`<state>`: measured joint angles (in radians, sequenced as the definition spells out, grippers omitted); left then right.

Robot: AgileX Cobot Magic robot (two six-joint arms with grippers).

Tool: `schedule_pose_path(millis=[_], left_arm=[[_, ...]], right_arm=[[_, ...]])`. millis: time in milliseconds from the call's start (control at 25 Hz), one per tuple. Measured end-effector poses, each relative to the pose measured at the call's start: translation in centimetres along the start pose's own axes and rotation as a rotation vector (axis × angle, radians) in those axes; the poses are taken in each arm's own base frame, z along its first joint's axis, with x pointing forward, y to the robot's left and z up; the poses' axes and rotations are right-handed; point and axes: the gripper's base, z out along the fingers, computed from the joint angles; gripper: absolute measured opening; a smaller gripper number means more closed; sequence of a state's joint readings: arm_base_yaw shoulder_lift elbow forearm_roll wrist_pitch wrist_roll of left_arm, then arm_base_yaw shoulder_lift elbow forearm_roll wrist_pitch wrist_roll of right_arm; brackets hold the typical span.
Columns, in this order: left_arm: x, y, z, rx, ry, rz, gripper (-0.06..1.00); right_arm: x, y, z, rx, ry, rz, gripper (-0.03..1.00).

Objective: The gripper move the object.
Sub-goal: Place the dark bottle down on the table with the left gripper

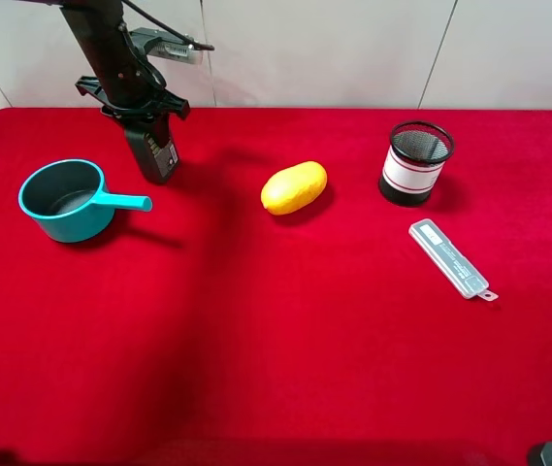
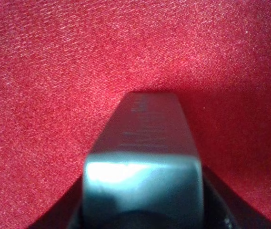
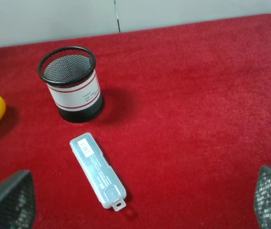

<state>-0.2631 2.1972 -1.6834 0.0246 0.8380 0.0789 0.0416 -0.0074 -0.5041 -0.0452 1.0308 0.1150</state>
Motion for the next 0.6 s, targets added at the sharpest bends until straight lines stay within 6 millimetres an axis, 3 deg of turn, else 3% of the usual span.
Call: schedule_pose_path(millis=[200,600], left_arm=[[-0.4,0.0,-0.6,0.003,0.027,-0.002,0.42],[-2.8,0.4,-4.9,0.001,0.023,-0.021,0.42]], right_arm=[[0.0,0.0,0.0,0.000,0.000,0.000,0.69],[0.0,0.0,0.0,0.000,0.000,0.000,0.69]])
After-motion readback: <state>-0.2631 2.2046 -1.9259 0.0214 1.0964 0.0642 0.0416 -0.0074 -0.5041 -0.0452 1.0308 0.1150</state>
